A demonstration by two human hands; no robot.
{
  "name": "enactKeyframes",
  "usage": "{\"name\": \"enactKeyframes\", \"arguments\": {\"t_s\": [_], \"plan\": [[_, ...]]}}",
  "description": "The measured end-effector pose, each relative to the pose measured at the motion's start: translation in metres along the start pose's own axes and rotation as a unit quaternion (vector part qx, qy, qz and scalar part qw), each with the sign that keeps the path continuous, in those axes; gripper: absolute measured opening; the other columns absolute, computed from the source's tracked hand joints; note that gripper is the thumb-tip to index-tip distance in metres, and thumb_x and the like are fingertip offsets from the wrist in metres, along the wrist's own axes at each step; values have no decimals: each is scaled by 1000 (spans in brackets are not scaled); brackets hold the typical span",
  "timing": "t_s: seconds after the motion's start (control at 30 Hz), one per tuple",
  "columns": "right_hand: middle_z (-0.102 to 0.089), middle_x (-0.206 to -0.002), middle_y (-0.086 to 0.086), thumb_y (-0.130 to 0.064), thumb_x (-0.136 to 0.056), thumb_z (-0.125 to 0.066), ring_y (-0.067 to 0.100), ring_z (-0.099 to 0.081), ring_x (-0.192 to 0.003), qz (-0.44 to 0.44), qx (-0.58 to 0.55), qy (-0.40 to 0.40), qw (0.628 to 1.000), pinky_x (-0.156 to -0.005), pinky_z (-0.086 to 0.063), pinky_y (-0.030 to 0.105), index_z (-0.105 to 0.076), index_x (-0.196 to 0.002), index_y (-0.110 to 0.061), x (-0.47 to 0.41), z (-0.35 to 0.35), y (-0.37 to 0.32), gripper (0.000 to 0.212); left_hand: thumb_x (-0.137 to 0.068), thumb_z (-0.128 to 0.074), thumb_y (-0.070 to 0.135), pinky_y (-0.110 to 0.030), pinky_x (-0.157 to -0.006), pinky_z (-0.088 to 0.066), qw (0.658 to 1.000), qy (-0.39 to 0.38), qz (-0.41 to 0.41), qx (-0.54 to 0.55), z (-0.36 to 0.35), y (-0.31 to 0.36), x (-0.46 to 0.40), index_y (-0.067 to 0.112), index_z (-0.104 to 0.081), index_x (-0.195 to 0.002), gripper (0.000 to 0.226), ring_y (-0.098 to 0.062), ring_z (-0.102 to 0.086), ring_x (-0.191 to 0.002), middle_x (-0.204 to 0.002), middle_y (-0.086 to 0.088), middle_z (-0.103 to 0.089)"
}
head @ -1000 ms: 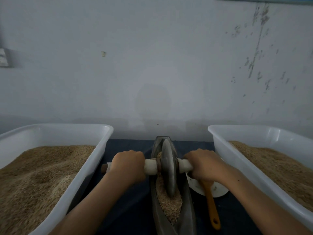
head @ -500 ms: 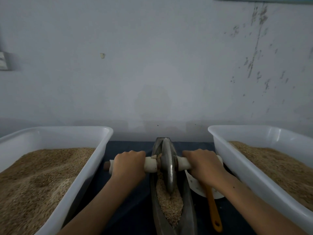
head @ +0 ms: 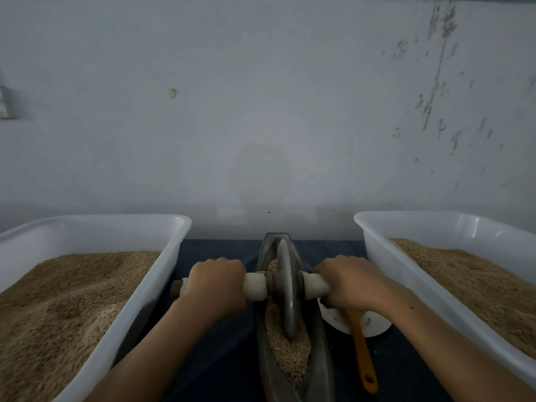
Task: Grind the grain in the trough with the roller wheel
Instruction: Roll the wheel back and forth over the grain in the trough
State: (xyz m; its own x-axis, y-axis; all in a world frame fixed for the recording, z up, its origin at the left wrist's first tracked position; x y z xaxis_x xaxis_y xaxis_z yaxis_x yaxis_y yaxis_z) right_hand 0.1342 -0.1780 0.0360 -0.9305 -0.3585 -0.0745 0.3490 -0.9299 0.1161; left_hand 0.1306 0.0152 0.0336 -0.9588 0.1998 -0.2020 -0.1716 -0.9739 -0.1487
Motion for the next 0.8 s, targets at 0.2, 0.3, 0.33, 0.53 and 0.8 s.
{"name": "enactKeyframes", "arguments": {"t_s": [0.2,0.3,0.33,0.53,0.8], "plan": [[-64,-95,-3,-25,-90,-53,20,-61,-88,-13,5,134,991,-67,-32,30,-52,-100,-28,-1,0,-1,11,-89,-55,35,-26,-71,-37,995,94,18,14,2,2,1,25,-52,-109,22,-15,-60,-93,-103,4,-62],[-64,-97,-1,-26,-90,-54,20,-61,-91,-13,8,122,992,-67,-33,30,-54,-102,-27,-1,0,-1,12,-89,-55,34,-25,-70,-37,997,75,16,2,1,1,1,24,-54,-108,22,-15,-60,-93,-103,3,-62],[-64,-98,-1,-27,-89,-55,20,-61,-91,-10,9,108,994,-67,-35,30,-55,-102,-26,-1,0,-1,13,-88,-56,33,-25,-70,-37,998,64,14,-3,1,1,0,23,-55,-108,23,-15,-60,-93,-103,3,-62],[-65,-100,-1,-32,-85,-63,16,-62,-88,6,6,-4,1000,-66,-41,27,-60,-111,-24,1,-1,0,28,-84,-61,35,-25,-74,-42,1000,-17,-11,4,-1,-1,0,18,-57,-110,31,-15,-59,-91,-103,1,-62],[-63,-102,0,-21,-87,-58,20,-60,-93,-23,8,47,999,-69,-35,28,-56,-106,-24,-1,2,-3,20,-86,-58,33,-26,-70,-37,998,63,15,9,0,0,-1,25,-55,-105,21,-15,-59,-89,-100,4,-62]]}}
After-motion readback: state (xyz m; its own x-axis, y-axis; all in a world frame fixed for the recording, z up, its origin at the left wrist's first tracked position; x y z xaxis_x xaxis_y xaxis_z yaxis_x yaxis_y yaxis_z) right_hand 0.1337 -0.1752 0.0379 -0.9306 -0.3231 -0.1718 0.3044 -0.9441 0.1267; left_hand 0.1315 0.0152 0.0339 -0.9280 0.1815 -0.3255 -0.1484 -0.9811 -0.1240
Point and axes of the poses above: each hand's wrist, its own x-axis away from the middle knuckle, its own z-axis out of the back of the hand, y = z × x, the point moved 5 cm from there along -x, towards the middle knuckle
